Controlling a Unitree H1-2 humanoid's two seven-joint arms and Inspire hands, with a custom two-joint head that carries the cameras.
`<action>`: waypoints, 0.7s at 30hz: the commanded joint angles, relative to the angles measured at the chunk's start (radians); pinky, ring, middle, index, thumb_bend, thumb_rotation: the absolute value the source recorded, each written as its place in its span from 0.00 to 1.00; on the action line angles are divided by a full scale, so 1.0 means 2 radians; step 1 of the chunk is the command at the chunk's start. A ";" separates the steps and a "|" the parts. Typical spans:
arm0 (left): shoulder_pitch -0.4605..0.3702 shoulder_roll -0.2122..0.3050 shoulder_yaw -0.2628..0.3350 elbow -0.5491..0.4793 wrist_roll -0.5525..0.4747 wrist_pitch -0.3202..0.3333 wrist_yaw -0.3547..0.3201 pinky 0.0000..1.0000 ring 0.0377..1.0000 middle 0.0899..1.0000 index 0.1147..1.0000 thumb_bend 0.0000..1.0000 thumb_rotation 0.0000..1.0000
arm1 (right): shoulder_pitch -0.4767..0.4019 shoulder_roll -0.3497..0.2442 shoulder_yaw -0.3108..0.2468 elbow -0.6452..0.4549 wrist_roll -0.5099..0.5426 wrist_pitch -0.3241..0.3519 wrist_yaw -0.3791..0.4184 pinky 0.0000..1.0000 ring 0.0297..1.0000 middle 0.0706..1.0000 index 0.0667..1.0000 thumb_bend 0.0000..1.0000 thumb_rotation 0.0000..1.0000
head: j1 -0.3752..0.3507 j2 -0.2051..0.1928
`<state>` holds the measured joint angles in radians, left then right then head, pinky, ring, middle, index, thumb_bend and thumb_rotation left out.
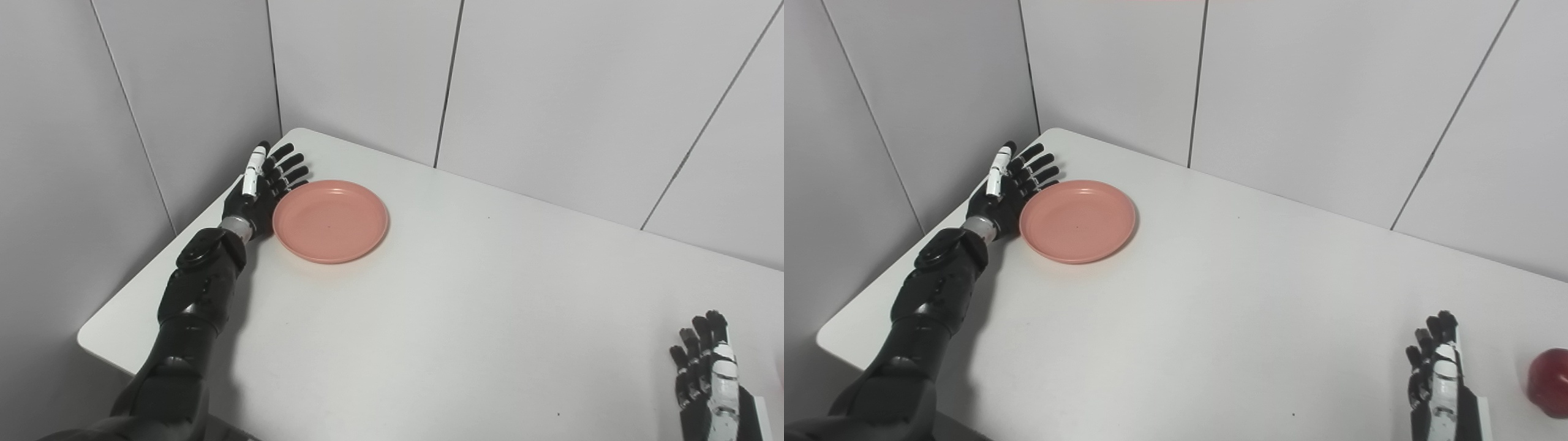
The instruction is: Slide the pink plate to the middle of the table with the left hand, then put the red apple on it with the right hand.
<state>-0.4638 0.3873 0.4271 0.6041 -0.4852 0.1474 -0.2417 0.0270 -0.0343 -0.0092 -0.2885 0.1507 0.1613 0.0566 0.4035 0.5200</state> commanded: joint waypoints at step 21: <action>0.025 -0.030 -0.004 -0.078 -0.018 0.044 0.029 0.87 0.87 0.87 0.85 0.32 1.00 | -0.010 0.004 -0.001 -0.011 0.006 -0.009 0.000 1.00 1.00 1.00 1.00 0.14 1.00 | -0.007 0.005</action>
<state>-0.4064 0.3291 0.4205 0.4614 -0.5189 0.2180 -0.1952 0.0270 -0.0307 -0.0083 -0.2883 0.1617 0.1622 0.0556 0.3881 0.5292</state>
